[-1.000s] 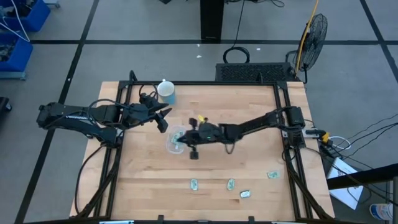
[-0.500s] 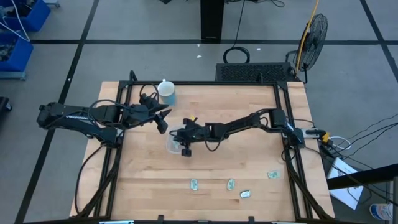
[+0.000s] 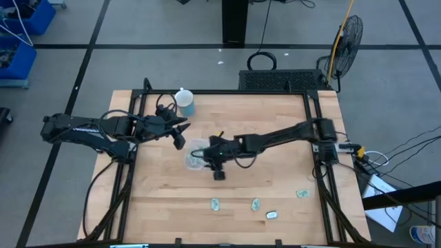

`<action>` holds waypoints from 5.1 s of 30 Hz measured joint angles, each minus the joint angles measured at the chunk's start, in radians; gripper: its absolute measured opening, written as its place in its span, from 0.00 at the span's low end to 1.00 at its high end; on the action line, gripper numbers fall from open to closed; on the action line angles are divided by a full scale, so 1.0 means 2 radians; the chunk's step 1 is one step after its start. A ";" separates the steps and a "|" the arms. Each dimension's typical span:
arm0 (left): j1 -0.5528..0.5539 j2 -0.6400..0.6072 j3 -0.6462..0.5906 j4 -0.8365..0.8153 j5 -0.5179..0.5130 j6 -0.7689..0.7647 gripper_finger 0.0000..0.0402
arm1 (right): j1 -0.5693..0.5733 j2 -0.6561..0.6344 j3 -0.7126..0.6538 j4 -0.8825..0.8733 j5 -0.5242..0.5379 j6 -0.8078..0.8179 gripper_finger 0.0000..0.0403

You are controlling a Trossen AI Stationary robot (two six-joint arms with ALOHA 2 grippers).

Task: Pick and place Stevia / Truvia into bins
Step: Put the light green stevia packet into the transparent container

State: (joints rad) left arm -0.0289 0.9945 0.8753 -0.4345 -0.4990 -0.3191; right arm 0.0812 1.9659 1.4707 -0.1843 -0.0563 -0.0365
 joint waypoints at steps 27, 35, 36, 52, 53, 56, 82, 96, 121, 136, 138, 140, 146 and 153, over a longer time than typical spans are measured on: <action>-0.053 0.135 -0.006 0.197 0.092 0.202 0.29 | 0.318 -0.308 -0.369 -0.192 0.095 0.591 0.32; -0.030 0.139 -0.005 0.203 0.096 0.194 0.29 | 0.358 -0.341 -0.369 -0.324 -0.039 0.732 0.32; -0.028 0.139 -0.005 0.202 0.097 0.195 0.29 | 0.363 -0.339 -0.370 -0.323 -0.040 0.736 0.32; 0.002 0.139 -0.005 0.204 0.097 0.210 0.29 | 0.373 -0.310 -0.429 -0.281 -0.048 0.740 0.20; 0.003 0.139 -0.005 0.204 0.097 0.210 0.29 | 0.372 -0.310 -0.429 -0.277 -0.047 0.735 0.17; 0.007 0.139 -0.005 0.204 0.097 0.210 0.29 | 0.365 -0.310 -0.429 -0.264 -0.035 0.721 0.08; 0.009 0.031 -0.005 0.159 -0.145 0.205 0.29 | 0.016 -0.114 -0.258 0.321 0.067 -0.001 0.01; 0.009 0.017 -0.005 0.051 -0.140 0.127 0.29 | -0.031 0.083 -0.011 0.186 0.022 -0.019 0.01; 0.007 0.017 -0.005 0.030 -0.033 0.112 0.29 | 0.004 -0.011 -0.022 0.010 -0.042 -0.027 0.34; -0.108 0.156 -0.005 0.067 0.258 0.108 0.29 | 0.153 -0.282 -0.297 -0.009 0.252 0.193 0.33; -0.131 0.190 -0.006 0.085 0.274 0.116 0.29 | 0.164 -0.312 -0.339 0.029 0.267 0.218 0.33; -0.150 0.220 -0.006 0.128 0.283 0.124 0.29 | 0.172 -0.339 -0.378 0.077 0.272 0.227 0.32; -0.182 0.284 -0.006 0.231 0.288 0.156 0.29 | 0.181 -0.384 -0.467 0.229 0.277 0.207 0.32; -0.182 0.341 -0.005 0.272 0.307 0.139 0.29 | 0.178 -0.390 -0.491 0.268 0.277 0.183 0.32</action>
State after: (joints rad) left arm -0.3927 1.6767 0.8658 0.1105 0.1150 -0.0404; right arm 0.4382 1.1862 0.4877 0.3511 0.4974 0.3301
